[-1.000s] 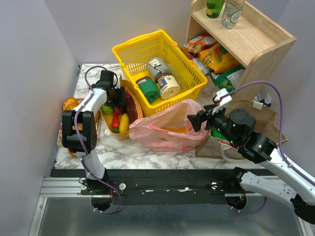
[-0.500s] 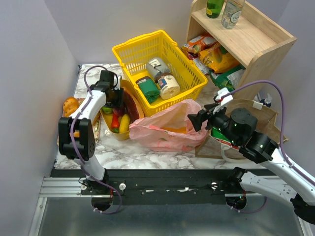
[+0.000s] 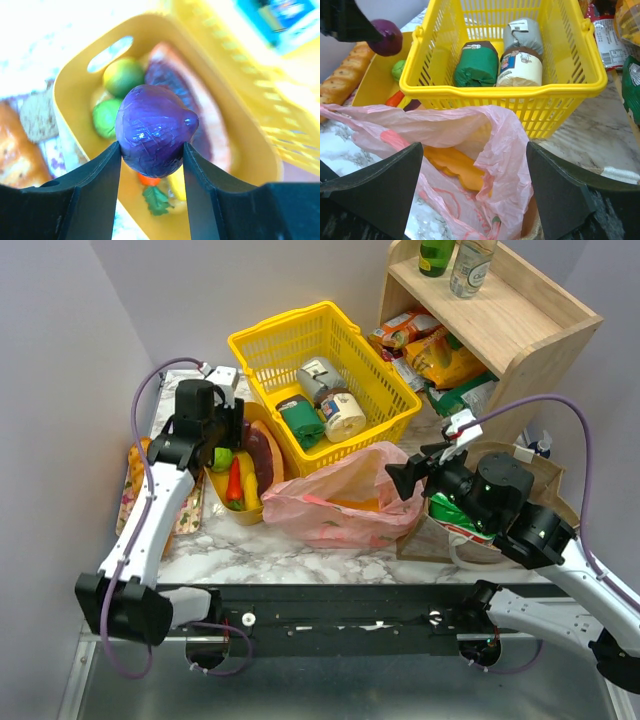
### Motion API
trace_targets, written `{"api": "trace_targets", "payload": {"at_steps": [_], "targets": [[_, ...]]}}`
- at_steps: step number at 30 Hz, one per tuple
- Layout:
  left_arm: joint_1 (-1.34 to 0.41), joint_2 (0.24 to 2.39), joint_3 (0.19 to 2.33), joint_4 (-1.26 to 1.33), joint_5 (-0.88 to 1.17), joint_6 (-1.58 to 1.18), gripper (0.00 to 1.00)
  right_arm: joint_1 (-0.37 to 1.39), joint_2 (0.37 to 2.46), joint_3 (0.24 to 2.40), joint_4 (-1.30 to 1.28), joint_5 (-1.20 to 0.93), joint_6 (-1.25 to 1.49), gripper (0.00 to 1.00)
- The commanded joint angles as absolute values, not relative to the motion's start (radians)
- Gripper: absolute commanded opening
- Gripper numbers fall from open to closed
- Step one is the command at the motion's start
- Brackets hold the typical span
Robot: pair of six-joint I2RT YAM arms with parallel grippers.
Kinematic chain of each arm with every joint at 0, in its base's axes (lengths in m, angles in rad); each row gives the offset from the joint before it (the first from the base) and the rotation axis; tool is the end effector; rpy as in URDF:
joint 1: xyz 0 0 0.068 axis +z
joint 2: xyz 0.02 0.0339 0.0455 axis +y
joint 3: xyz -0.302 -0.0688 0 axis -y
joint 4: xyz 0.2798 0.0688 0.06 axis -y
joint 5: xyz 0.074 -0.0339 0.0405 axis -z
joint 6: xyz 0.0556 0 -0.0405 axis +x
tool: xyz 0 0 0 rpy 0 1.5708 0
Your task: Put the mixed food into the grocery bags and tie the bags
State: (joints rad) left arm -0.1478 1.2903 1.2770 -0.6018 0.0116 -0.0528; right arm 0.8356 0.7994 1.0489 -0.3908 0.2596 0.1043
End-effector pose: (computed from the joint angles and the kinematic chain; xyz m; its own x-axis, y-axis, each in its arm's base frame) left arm 0.3192 -0.0482 0.3852 -0.5782 0.0327 -0.8152 0.1263 0.9907 -0.0498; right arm 0.1395 0.1330 0.4393 -0.1508 -0.0168 -0.9884 -0.5336 0.8431 0.0671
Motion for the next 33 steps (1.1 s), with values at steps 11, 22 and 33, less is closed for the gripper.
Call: {"api": "trace_targets", "payload": {"at_steps": [11, 22, 33], "targets": [[-0.678, 1.101, 1.451, -0.554, 0.040, 0.035, 0.12, 0.833, 0.766, 1.063, -0.457, 0.333, 0.152, 0.92], [-0.900, 1.321, 1.453, -0.499, 0.178, -0.083, 0.13, 0.833, 0.704, 1.011, -0.463, 0.360, 0.187, 0.92], [-0.902, 1.420, 1.399, -0.616, 0.089, -0.132, 0.15, 0.831, 0.664, 0.982, -0.468, 0.370, 0.184, 0.92]]}}
